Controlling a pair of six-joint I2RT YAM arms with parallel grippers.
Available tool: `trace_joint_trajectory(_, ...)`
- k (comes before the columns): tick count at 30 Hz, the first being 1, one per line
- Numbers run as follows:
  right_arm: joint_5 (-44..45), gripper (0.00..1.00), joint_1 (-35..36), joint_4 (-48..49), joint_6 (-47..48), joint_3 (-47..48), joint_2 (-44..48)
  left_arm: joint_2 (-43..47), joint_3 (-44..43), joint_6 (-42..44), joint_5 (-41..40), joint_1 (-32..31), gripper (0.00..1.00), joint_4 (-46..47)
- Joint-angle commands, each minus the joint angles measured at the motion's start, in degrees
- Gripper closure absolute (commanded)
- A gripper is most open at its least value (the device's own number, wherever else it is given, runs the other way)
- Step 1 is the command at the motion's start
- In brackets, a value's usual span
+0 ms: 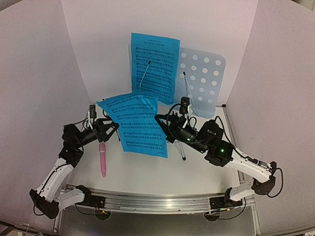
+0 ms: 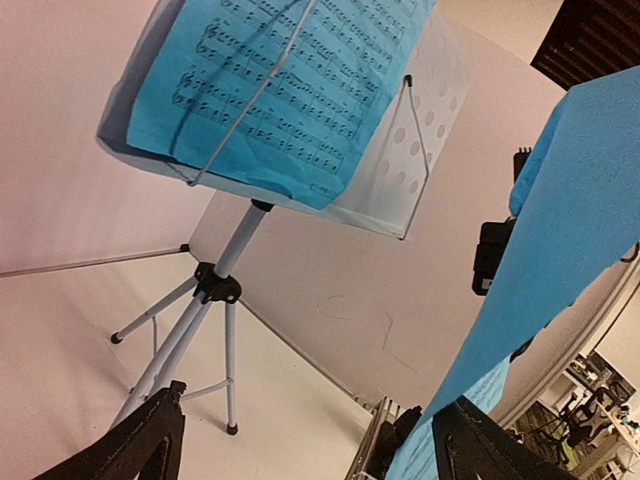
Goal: Set up the instrument practice props
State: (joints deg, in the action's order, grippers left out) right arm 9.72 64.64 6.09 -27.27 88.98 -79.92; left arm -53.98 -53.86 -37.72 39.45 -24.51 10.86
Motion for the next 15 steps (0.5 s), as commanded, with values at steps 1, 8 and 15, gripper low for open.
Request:
trace_joint_trajectory(1,-1.5,1.00,0.1,1.8,1.0,0.1,0.7,-0.9,-4.7,-1.8,3.7,-2.8,0.15,4.1)
trace_joint_trajectory(8,-2.3,1.00,-0.9,1.8,0.6,-0.4,0.0,-2.3,-5.4,-2.2,4.6,-7.5,0.49,6.0)
trace_joint_trajectory(15,-5.3,1.00,-2.5,1.6,2.1,-2.8,1.9,-1.1,-9.4,2.3,7.5,-7.7,1.00,-3.2)
